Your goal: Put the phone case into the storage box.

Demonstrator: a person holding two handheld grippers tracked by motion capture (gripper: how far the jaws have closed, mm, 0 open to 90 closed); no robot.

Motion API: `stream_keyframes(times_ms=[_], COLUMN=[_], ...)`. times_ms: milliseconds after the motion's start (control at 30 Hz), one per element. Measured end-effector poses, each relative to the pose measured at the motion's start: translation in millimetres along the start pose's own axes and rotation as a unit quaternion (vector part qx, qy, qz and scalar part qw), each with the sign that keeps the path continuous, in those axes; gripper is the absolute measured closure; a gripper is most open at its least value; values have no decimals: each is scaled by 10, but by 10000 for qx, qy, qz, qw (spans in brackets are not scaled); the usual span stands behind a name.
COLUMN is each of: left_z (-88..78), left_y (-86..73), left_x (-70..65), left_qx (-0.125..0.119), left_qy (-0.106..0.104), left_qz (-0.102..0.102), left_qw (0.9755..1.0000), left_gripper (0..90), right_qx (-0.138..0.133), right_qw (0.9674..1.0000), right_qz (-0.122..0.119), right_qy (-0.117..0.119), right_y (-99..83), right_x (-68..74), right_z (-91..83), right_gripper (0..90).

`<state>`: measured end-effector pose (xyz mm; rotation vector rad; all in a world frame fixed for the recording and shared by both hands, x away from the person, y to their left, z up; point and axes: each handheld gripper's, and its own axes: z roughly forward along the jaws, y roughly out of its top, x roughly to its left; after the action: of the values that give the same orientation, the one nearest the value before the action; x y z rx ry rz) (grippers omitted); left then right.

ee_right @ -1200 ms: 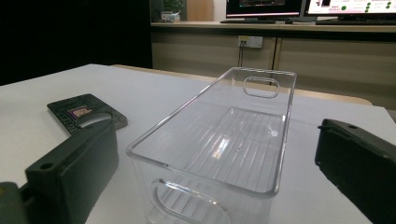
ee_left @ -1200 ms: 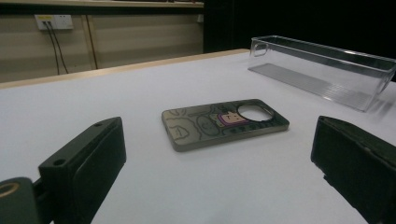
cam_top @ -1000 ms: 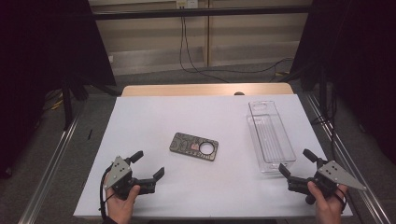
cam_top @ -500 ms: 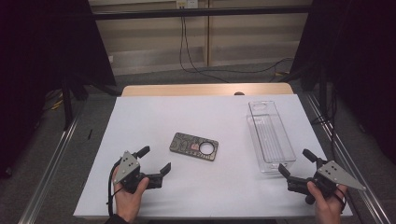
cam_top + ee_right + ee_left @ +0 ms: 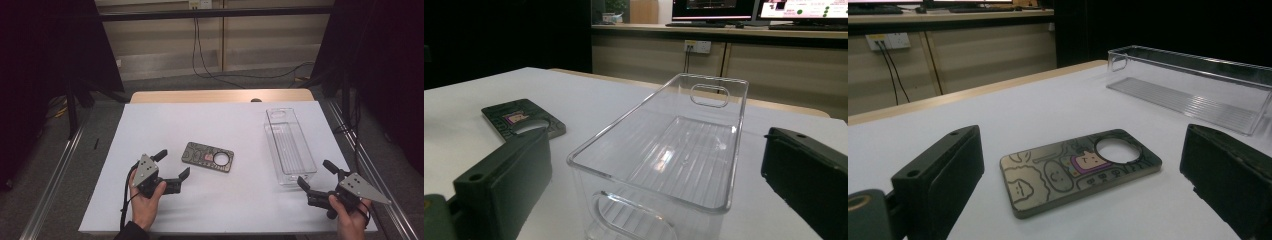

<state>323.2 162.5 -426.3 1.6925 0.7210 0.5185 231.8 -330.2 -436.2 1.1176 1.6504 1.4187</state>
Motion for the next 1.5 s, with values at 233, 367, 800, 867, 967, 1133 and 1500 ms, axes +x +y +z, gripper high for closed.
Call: stream_keyframes(times_ms=[233, 367, 800, 867, 967, 1133, 1500], left_z=[80, 143, 329, 365, 400, 533, 699], left_y=[48, 112, 248, 281, 323, 375, 309], left_x=[-30, -26, 33, 33, 21, 53, 179], left_qx=[-48, -109, -63, -106, -208, -90, 146], left_qy=[-61, -75, -20, -68, -21, -184, 30], left_qz=[22, 38, 110, 112, 106, 30, 90], left_qw=[10000, 9999, 9999, 9999, 9997, 9998, 9998], left_gripper=[36, 36, 33, 22, 10, 12, 21], right_qx=[0, 15, 63, 70, 71, 62, 62], right_qw=[9999, 9999, 9999, 10000, 9999, 9999, 9999], right_qz=[-83, -75, -54, -37, -39, -22, -36], right_qy=[86, 94, 60, 55, 61, 86, 109], right_y=[1, -1, -6, -5, -5, -7, -8], right_x=[7, 1, -6, -5, -5, -12, -14], right_z=[1, 3, 2, 2, 2, -3, 1], right_gripper=[0, 0, 0, 0, 0, 0, 0])
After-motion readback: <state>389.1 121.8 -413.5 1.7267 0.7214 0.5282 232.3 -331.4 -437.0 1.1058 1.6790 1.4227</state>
